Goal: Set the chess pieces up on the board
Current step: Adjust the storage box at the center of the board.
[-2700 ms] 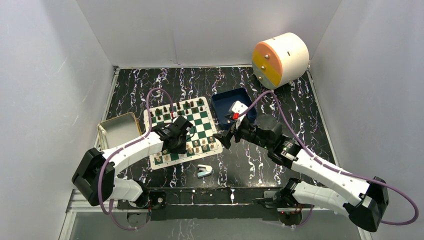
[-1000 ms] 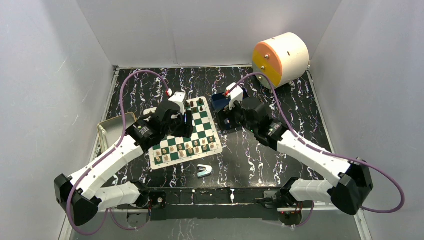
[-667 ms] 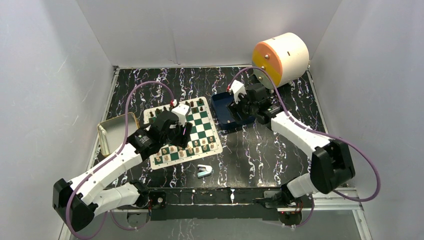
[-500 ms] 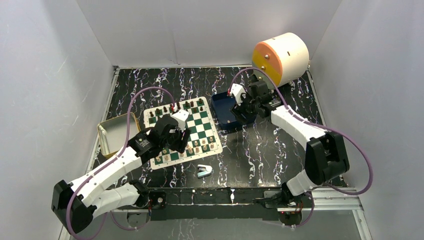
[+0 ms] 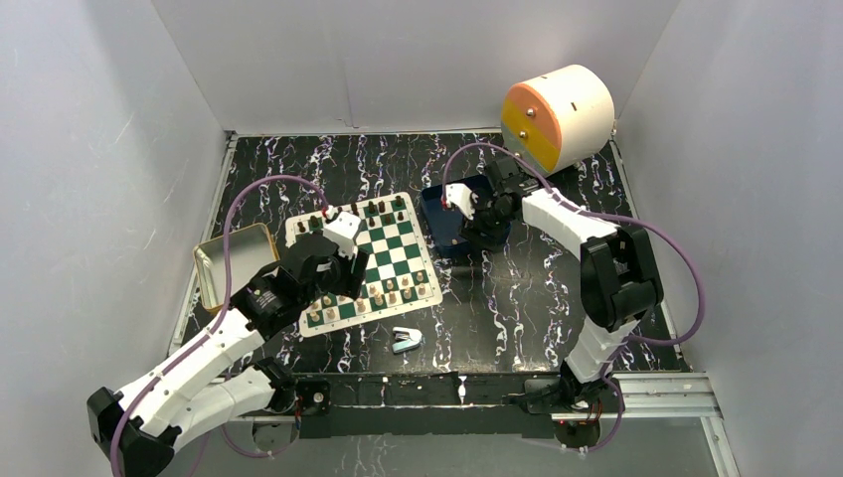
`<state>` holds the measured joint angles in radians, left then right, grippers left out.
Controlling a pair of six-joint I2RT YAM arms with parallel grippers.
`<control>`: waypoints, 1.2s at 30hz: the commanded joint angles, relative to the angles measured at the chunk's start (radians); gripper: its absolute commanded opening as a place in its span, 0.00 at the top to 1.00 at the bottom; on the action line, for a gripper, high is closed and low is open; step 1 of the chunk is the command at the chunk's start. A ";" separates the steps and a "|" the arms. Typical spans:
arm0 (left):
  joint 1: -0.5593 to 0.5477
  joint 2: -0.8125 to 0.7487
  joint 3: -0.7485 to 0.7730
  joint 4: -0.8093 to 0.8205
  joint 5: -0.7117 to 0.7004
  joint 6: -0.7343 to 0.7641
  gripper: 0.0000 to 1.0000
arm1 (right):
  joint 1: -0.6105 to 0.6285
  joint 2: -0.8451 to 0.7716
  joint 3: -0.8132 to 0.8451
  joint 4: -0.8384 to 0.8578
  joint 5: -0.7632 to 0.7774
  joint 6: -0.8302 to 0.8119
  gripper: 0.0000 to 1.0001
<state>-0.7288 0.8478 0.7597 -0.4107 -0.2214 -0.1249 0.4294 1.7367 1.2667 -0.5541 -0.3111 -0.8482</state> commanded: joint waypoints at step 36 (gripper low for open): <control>-0.003 -0.041 -0.018 0.017 -0.061 0.022 0.37 | 0.019 -0.107 -0.142 0.193 -0.007 0.494 0.85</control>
<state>-0.7288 0.8207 0.7452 -0.4038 -0.2733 -0.1112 0.4404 1.6833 1.1389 -0.4507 -0.3069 -0.5159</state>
